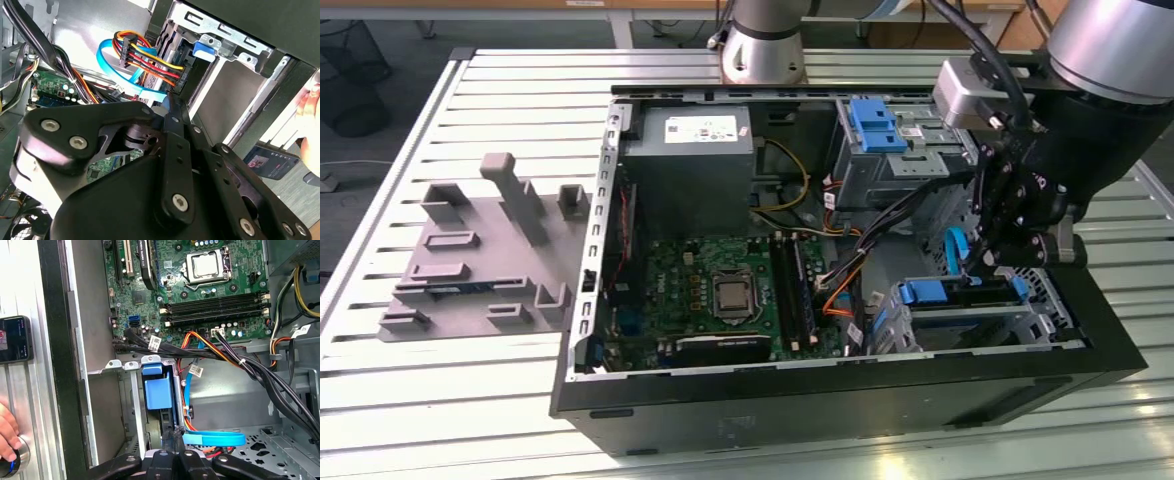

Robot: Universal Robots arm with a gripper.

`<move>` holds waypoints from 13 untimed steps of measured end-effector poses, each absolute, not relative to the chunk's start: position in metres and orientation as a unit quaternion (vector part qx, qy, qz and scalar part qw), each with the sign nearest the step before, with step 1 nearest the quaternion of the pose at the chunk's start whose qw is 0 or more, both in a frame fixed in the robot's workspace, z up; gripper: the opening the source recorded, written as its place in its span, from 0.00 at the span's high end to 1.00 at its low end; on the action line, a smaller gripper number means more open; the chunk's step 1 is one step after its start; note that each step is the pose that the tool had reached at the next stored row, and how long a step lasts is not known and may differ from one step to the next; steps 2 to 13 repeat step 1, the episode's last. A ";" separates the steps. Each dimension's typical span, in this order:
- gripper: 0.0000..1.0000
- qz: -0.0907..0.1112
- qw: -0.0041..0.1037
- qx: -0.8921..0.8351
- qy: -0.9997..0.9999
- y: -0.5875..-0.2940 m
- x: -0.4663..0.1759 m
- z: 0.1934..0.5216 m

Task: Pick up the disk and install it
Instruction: 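Insert the second disk wire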

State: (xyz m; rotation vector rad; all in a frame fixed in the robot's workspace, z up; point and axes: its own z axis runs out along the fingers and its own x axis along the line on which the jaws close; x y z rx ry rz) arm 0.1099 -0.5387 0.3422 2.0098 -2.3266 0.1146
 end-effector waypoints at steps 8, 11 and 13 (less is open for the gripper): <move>0.89 0.037 0.032 0.653 -0.756 -0.539 0.110 0.342; 0.89 0.037 0.032 0.653 -0.756 -0.539 0.110 0.342; 0.89 0.037 0.032 0.653 -0.756 -0.539 0.110 0.342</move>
